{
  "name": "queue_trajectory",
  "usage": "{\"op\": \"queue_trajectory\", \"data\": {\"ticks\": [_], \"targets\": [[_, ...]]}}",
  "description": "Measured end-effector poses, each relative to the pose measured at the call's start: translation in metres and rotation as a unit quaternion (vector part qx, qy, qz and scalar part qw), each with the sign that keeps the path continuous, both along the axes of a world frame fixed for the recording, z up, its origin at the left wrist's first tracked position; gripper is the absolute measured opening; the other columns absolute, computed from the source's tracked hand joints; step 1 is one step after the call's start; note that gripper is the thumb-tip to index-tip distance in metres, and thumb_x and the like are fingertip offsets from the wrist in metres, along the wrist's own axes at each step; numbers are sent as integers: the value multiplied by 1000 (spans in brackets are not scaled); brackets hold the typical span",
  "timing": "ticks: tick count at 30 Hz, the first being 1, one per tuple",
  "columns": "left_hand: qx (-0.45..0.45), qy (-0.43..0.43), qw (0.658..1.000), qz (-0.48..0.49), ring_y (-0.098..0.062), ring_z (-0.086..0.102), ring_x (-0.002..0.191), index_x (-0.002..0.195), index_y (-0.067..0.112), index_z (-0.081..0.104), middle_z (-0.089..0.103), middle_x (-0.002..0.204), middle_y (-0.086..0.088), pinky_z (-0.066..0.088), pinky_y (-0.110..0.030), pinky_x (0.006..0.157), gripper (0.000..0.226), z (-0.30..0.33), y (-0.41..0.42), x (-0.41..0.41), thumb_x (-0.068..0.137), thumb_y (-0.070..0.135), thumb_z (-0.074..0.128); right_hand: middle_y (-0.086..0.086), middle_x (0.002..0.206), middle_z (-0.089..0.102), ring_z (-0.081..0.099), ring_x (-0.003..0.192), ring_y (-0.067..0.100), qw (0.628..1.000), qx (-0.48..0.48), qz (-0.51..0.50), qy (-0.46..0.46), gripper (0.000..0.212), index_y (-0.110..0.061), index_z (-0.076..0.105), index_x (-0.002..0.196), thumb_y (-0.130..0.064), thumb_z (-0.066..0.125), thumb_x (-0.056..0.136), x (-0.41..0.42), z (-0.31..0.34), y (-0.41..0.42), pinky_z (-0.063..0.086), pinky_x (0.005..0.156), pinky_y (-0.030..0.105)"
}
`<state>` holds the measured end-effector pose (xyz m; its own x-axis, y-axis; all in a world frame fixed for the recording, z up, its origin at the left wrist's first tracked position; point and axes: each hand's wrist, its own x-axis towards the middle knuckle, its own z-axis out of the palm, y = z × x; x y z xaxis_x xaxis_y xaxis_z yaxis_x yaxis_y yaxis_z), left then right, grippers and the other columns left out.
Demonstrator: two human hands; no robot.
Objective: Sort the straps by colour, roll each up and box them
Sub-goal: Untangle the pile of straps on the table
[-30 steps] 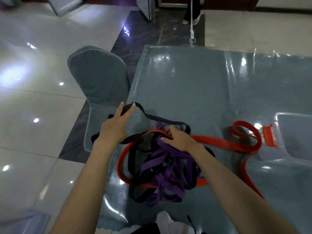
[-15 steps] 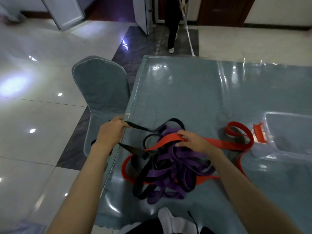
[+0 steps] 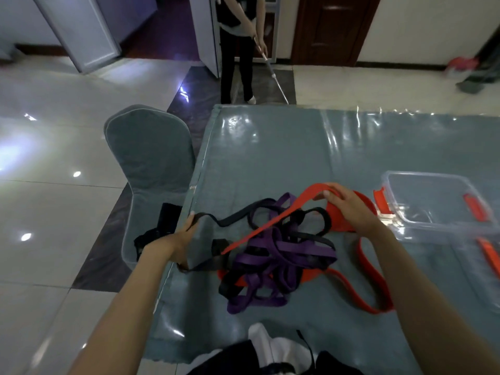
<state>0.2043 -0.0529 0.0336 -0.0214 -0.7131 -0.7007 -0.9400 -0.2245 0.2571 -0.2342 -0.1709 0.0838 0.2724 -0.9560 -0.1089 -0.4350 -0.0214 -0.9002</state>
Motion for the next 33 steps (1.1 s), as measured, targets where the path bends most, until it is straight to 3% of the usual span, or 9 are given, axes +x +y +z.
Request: {"op": "queue_trajectory", "data": {"ticks": [5,9,12,17,20,22,25,29,33], "targets": [[8,6,1000,-30,-22,55,117,150,37,-42,-54,155,14,62,-38,92,150,-16,18,-2,82,10,88,9,105,76,73,92,3,993,-31,-104,-54,28,-16,63,120,-34,42,113,2,5,7,51,88,17],[-3,9,1000,-15,-28,65,116,149,36,-42,-55,155,15,64,-35,82,152,-25,29,12,78,0,88,21,97,77,72,85,27,990,-1,-144,-8,31,-18,63,113,-43,44,111,-2,-3,7,58,90,47],[-20,-51,998,-17,-35,39,149,156,35,-36,-50,159,14,56,-40,105,150,-29,36,23,79,8,90,12,88,80,72,85,24,985,19,-157,65,41,-16,67,97,-49,45,109,-6,-2,5,53,91,41],[-22,-111,994,-10,-37,8,160,167,36,18,-20,174,3,34,-54,122,89,-39,36,6,97,24,73,38,91,73,77,61,31,958,195,-154,-141,42,3,59,93,-32,43,111,5,4,8,61,61,31],[-111,-42,993,21,-28,38,149,147,27,58,38,164,-3,34,-49,120,40,-44,39,-29,109,39,51,28,80,76,77,67,37,944,259,-143,-148,42,4,49,132,-31,36,112,15,6,19,62,50,35],[-156,35,986,39,-24,67,110,105,19,73,72,116,-3,49,-41,95,49,-45,43,-57,107,58,43,38,104,71,74,94,49,933,297,-139,-150,49,-2,40,147,-36,31,113,21,2,24,63,62,42],[-182,38,977,101,-16,61,68,77,21,56,63,72,5,46,-34,64,61,-47,50,-84,86,82,61,41,120,63,63,116,55,920,313,-170,-163,39,-13,48,140,-36,40,110,30,-7,27,53,93,61],[-195,-50,975,92,-30,69,91,90,16,57,65,88,-4,49,-35,69,40,-52,59,-91,85,48,81,19,92,56,64,90,37,893,328,-211,-227,24,-8,56,104,-31,53,106,34,-15,24,52,93,64],[-191,-82,973,105,-29,68,79,69,17,50,62,75,-5,47,-34,64,33,-55,72,-79,88,28,75,15,77,72,73,79,30,892,357,-130,-243,19,-15,62,90,-30,63,102,40,-20,21,57,89,51]]}}
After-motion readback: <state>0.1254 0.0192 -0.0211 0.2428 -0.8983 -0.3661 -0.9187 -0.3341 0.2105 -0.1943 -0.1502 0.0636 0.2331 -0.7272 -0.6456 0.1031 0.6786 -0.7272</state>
